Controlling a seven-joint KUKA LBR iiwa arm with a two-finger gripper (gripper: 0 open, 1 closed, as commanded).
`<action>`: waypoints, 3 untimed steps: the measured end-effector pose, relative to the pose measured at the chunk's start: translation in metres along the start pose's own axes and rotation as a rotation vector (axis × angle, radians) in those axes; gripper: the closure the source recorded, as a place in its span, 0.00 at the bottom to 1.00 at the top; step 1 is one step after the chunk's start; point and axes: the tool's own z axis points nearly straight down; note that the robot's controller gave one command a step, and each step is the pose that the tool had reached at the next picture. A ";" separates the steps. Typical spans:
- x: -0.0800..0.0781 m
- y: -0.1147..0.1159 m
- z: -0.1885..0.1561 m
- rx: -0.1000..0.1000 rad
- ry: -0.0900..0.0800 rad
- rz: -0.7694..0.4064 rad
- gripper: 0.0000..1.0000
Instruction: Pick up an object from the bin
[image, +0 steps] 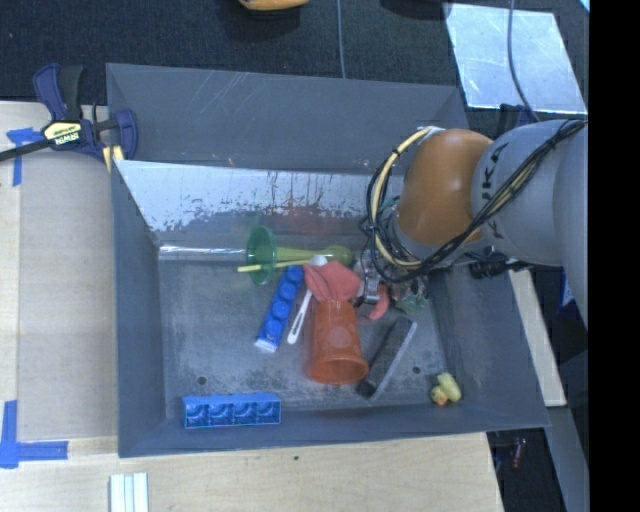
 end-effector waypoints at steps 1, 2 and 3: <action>0.000 0.000 0.000 0.000 0.000 0.000 1.00; 0.002 -0.002 -0.019 0.001 0.013 -0.017 1.00; -0.010 0.027 -0.025 0.000 0.000 -0.270 1.00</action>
Offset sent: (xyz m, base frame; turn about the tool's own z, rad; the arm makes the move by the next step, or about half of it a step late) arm 0.0111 -0.0174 0.1961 -0.1266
